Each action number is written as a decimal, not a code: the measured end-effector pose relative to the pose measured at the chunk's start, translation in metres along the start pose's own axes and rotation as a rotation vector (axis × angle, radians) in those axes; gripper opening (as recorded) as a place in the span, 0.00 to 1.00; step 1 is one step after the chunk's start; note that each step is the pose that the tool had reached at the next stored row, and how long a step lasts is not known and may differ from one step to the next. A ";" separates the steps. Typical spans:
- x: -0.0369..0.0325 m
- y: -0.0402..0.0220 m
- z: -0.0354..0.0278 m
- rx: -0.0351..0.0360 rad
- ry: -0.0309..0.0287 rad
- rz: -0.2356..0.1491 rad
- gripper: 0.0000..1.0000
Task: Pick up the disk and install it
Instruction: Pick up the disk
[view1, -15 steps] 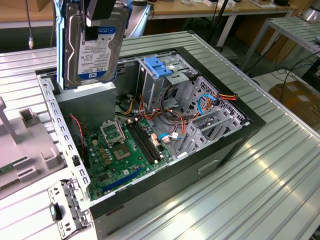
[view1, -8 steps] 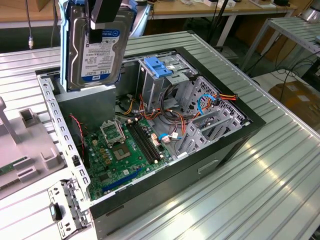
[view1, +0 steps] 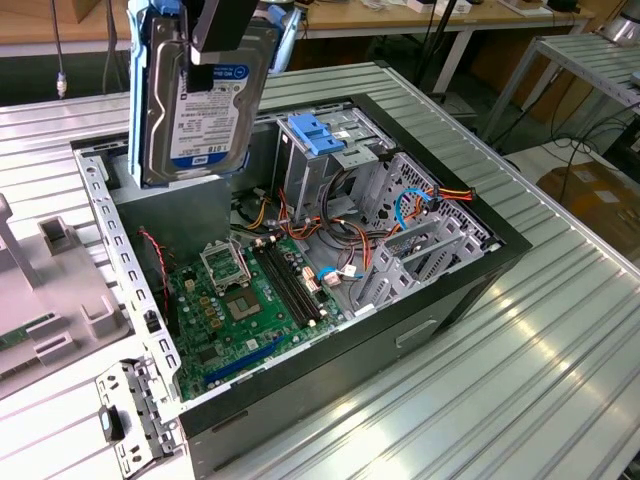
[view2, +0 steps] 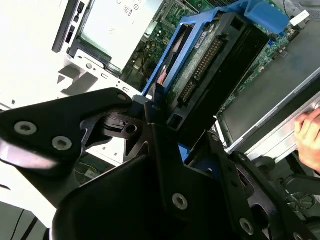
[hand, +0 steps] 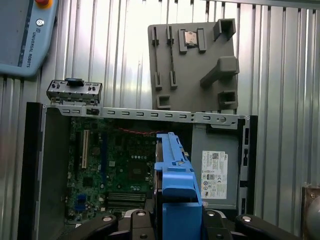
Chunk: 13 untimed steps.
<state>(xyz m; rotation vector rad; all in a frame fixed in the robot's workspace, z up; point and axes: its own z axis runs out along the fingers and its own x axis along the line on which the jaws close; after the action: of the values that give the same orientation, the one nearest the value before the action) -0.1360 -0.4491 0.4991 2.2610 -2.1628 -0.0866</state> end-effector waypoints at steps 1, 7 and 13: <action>0.0019 -0.0009 -0.0001 0.0000 -0.0001 0.003 0.36; 0.0094 -0.0048 -0.0003 -0.0001 -0.0006 0.012 0.36; 0.0154 -0.0076 -0.0005 -0.0002 -0.0010 0.021 0.36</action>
<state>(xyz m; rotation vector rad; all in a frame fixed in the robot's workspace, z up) -0.1277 -0.4642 0.4988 2.2381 -2.1863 -0.0877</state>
